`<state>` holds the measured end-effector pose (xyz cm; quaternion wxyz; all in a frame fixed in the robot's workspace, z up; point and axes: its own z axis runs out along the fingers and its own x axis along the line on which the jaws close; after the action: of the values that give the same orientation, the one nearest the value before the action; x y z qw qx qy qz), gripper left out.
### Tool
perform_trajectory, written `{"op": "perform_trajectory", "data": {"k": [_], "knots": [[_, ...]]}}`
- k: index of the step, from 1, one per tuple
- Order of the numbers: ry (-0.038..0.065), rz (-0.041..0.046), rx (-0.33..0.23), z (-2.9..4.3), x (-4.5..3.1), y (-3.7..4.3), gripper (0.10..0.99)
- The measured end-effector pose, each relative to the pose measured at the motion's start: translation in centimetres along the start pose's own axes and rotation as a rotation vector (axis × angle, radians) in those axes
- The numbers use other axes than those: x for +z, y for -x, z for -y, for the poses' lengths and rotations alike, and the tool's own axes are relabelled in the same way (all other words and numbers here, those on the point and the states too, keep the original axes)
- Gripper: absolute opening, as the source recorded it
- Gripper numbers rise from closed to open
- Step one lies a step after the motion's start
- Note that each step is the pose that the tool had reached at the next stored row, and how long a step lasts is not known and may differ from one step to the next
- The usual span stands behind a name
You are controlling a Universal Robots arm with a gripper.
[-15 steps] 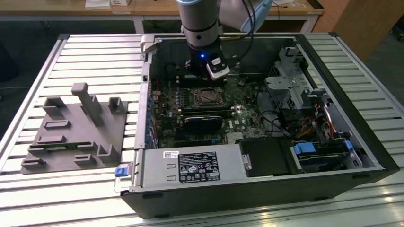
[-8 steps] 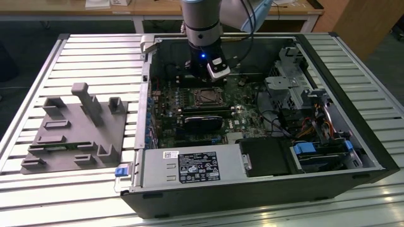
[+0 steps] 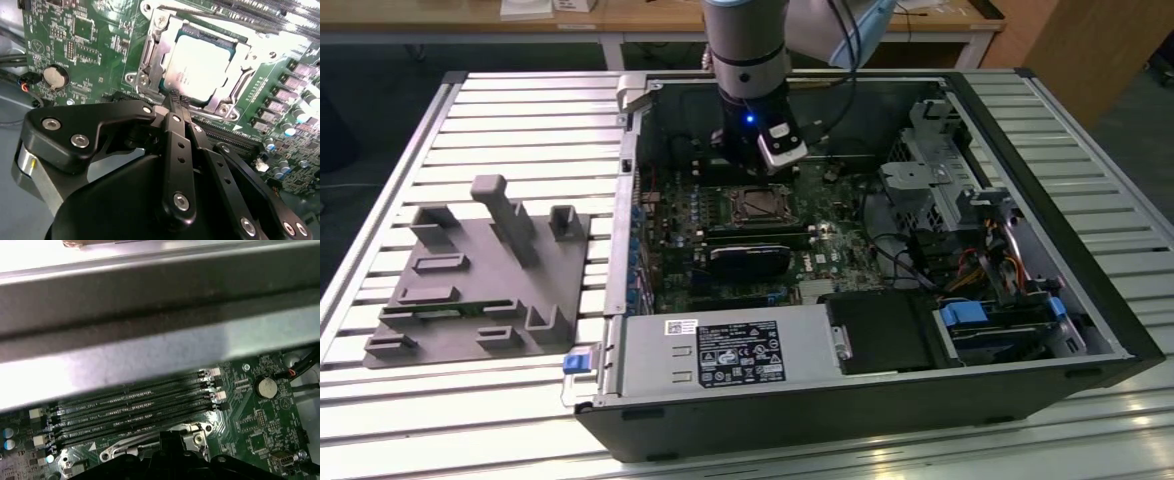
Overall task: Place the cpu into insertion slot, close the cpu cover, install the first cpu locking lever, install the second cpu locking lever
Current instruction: 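Install the first cpu locking lever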
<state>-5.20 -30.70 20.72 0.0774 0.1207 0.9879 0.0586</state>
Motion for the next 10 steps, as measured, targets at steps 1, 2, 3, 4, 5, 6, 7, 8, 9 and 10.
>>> {"op": "perform_trajectory", "data": {"k": [1,2,3,4,5,6,7,8,9,10], "knots": [[-0.004,0.0007,0.0,0.11,-0.02,0.03,0.106],[-0.007,0.0017,-0.001,0.24,-0.03,0.06,0.106],[-0.011,0.0028,-0.001,0.35,-0.04,0.09,0.106],[-0.016,0.004,-0.002,0.48,-0.05,0.12,0.106],[-0.022,0.0053,-0.002,0.6,-0.06,0.15,0.106],[-0.026,0.0065,-0.003,0.73,-0.07,0.19,0.106],[-0.031,0.0076,-0.004,0.86,-0.09,0.22,0.106],[-0.035,0.0086,-0.004,1.0,-0.1,0.25,0.106],[-0.039,0.0097,-0.005,1.13,-0.11,0.29,0.106],[-0.043,0.0105,-0.005,1.28,-0.13,0.33,0.106]]}}
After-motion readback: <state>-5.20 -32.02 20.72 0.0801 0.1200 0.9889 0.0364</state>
